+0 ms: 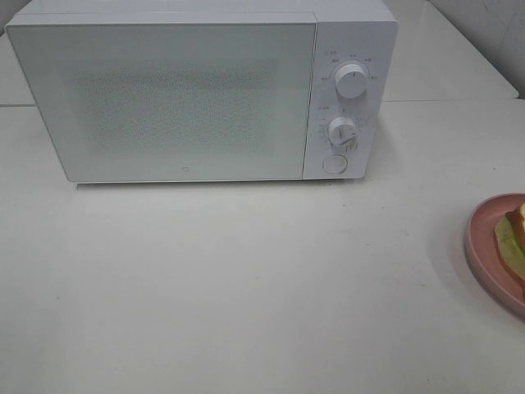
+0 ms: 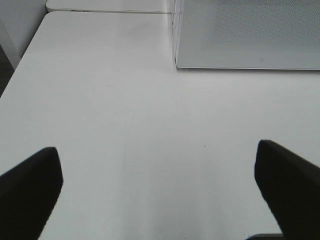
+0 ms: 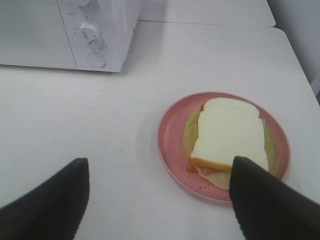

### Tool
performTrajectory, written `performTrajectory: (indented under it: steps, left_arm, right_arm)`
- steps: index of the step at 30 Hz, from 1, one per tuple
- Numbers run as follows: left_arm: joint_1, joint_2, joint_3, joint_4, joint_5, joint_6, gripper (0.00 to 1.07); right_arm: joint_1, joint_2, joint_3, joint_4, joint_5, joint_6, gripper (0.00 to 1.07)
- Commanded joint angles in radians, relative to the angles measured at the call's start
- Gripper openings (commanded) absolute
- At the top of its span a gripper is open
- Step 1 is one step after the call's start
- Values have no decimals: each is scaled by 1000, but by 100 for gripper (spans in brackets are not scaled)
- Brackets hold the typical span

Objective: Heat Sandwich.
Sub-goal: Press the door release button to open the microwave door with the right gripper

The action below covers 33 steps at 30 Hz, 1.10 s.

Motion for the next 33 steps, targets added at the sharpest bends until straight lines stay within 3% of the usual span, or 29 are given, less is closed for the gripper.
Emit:
performTrajectory:
  steps: [1, 25, 33]
  left_arm:
    - [-5, -26, 0, -1, -1, 0, 100]
    - [-5, -26, 0, -1, -1, 0, 100]
    - [-5, -26, 0, -1, -1, 0, 100]
  right_arm:
    - [-5, -25, 2, 2, -10, 0, 75]
    - [-5, -25, -4, 3, -17, 0, 75]
    - [-5, 61, -25, 6, -90, 0, 75]
